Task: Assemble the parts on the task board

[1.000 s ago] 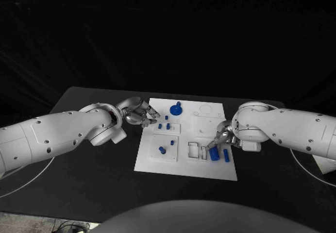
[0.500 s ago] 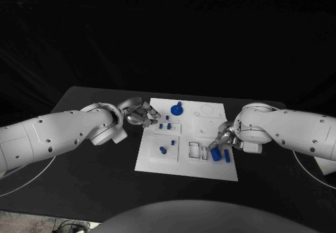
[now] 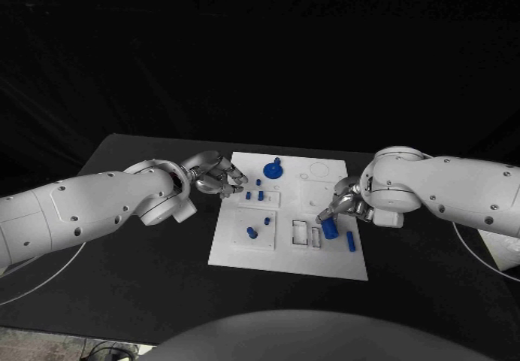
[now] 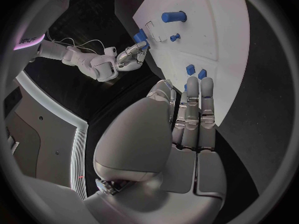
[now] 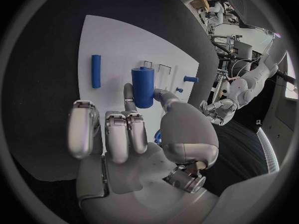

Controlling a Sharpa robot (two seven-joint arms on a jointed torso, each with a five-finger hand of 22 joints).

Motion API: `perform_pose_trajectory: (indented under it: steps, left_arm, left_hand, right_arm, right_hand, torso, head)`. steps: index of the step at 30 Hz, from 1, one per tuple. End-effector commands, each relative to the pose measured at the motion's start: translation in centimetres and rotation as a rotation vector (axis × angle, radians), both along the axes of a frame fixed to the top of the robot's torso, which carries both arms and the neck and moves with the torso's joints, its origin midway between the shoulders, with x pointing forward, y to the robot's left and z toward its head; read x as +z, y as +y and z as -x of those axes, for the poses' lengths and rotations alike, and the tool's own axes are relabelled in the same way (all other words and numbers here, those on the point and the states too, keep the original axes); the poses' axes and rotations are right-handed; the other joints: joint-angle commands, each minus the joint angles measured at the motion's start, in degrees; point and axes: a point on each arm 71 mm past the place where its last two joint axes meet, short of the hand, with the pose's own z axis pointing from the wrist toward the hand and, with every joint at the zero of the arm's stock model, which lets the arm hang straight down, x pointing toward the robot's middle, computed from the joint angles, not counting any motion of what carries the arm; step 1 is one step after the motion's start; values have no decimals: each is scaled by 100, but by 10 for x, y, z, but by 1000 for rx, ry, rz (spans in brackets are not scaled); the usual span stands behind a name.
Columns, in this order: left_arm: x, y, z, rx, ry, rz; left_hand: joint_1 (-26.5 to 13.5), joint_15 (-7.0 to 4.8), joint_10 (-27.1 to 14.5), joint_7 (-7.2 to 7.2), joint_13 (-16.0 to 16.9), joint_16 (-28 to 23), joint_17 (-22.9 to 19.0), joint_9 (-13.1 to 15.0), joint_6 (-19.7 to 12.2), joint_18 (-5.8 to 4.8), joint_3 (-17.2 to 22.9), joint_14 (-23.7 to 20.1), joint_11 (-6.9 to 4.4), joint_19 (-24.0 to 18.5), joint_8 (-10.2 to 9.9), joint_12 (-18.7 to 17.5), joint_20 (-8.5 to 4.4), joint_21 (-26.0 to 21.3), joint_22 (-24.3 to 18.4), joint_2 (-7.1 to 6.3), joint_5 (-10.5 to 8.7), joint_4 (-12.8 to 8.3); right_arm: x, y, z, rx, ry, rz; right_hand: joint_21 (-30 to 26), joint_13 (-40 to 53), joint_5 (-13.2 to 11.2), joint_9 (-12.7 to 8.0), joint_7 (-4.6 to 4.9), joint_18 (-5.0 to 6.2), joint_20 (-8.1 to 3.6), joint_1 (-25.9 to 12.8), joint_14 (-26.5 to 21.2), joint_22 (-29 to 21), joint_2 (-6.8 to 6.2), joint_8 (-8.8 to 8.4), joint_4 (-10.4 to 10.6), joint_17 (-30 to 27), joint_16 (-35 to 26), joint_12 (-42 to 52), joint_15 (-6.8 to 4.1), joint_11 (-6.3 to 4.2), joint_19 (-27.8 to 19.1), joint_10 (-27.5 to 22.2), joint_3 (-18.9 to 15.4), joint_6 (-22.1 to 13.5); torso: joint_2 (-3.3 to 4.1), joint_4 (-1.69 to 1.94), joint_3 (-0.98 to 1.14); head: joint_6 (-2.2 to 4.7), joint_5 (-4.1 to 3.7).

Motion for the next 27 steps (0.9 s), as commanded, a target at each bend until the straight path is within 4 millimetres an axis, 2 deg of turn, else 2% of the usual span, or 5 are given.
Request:
perform_pose_trajectory:
  steps: [1,8,19,22,27]
  left_arm:
    - [-1,-3,1,-14,15,2]
    - [-1,-2,0,-13,19,-2]
    - [-2,-4,0,-17,22,-3]
    - [-2,-4,1,-17,23,-3]
    - [-2,-3,1,-17,25,-4]
  left_hand:
    - [-34,40,-12,4,-8,34,-5,-5,-23,74,37,5,39,-1,-6,27,20,2,145,1,17,-6]
    - [-31,41,-11,5,-8,35,-7,-5,-24,74,40,3,40,-2,-6,28,20,2,145,0,24,-7]
    - [-17,42,-9,6,-8,37,-12,-6,-29,74,50,-2,42,-4,-7,29,21,4,146,-3,41,-11]
    - [-17,42,-9,6,-8,37,-12,-6,-29,74,50,-2,42,-4,-7,29,21,4,146,-3,41,-11]
    - [-9,43,-9,8,-8,38,-15,-6,-31,74,56,-4,43,-5,-7,30,21,5,147,-6,51,-12]
  right_arm:
    - [0,9,3,-2,40,-40]
    - [1,24,6,-5,81,-91]
    - [-3,43,5,-3,106,-120]
    - [-7,45,5,-2,110,-118]
    - [-14,47,6,-2,116,-111]
  right_hand:
    - [-45,1508,-39,37,-88,52,-13,-14,586,1033,90,40,-442,1507,20,22,-39,-51,-20,607,493,32]
    - [-99,1508,-236,124,-80,61,-12,-111,586,1019,89,56,-414,1507,20,22,-34,-44,-45,607,529,-28]
    - [-166,1508,-726,223,-53,72,3,-239,586,1003,113,43,-368,1507,20,22,-14,-19,-74,607,561,-134]
    - [-181,1508,-766,228,-50,76,5,-241,586,999,114,38,-371,1507,20,22,-12,-17,-80,607,565,-146]
    - [-230,1508,-1090,256,-33,85,18,-295,586,986,138,21,-339,1507,20,22,2,-1,-99,607,556,-182]
  torso:
    - [-1,9,6]
    - [0,4,0]
    - [2,6,7]
    - [4,6,8]
    - [5,3,8]
  head:
    - [-1,-1]
    - [-1,12]
    - [-1,8]
    - [-1,16]
    - [-1,31]
